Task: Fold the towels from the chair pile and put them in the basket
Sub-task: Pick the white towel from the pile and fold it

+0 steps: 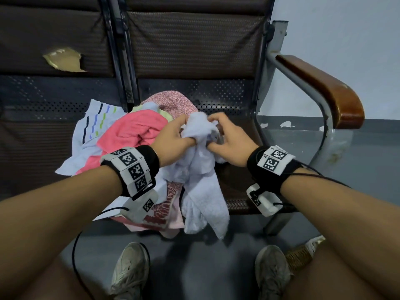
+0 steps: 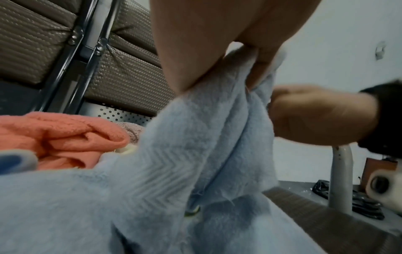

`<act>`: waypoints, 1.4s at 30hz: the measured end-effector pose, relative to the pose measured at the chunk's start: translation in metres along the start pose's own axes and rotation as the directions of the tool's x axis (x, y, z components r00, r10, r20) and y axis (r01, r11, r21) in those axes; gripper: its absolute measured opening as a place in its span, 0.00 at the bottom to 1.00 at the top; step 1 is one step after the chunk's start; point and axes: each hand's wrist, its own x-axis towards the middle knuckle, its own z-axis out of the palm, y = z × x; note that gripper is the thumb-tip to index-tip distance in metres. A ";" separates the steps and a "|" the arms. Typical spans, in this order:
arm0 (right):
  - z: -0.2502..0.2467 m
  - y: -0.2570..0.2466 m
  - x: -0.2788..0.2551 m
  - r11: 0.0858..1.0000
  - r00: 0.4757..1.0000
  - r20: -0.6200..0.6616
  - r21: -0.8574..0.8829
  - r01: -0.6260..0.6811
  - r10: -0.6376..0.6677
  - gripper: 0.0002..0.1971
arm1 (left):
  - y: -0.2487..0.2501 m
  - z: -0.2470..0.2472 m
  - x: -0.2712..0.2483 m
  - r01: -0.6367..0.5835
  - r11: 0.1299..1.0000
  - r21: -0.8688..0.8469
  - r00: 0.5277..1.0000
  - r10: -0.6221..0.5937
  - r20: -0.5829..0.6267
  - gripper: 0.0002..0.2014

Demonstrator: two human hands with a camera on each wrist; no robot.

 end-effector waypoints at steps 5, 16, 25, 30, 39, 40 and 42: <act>-0.003 0.020 -0.001 0.993 0.993 0.014 -0.034 -0.116 0.117 0.18 | -0.008 -0.015 0.001 -0.023 0.990 0.139 0.997 0.032 -0.063 0.11; -0.014 0.017 0.003 0.977 0.989 -0.146 -0.208 -0.053 0.023 0.07 | -0.008 -0.006 -0.003 0.166 0.962 0.218 0.978 -0.189 0.092 0.29; -0.013 0.047 -0.005 0.904 0.948 0.102 -0.345 -0.252 0.303 0.11 | 0.009 0.010 0.008 0.104 0.980 0.171 0.992 -0.090 -0.086 0.09; -0.016 0.068 -0.010 0.876 0.899 0.016 -0.234 -0.421 0.437 0.14 | 0.009 0.005 0.007 0.094 0.962 0.255 0.995 -0.085 -0.043 0.12; -0.025 0.032 -0.002 0.924 0.974 -0.189 -0.335 -0.187 0.129 0.14 | 0.004 0.008 0.018 0.250 0.882 0.400 0.966 -0.197 -0.169 0.18; -0.026 0.035 -0.003 0.897 0.962 -0.216 -0.373 -0.238 0.165 0.13 | 0.004 0.005 0.022 0.322 0.895 0.309 0.936 -0.253 -0.244 0.20; -0.028 0.044 -0.008 0.871 0.926 -0.303 -0.365 -0.330 0.224 0.09 | 0.006 -0.002 0.031 0.405 0.912 0.068 0.881 -0.370 -0.295 0.17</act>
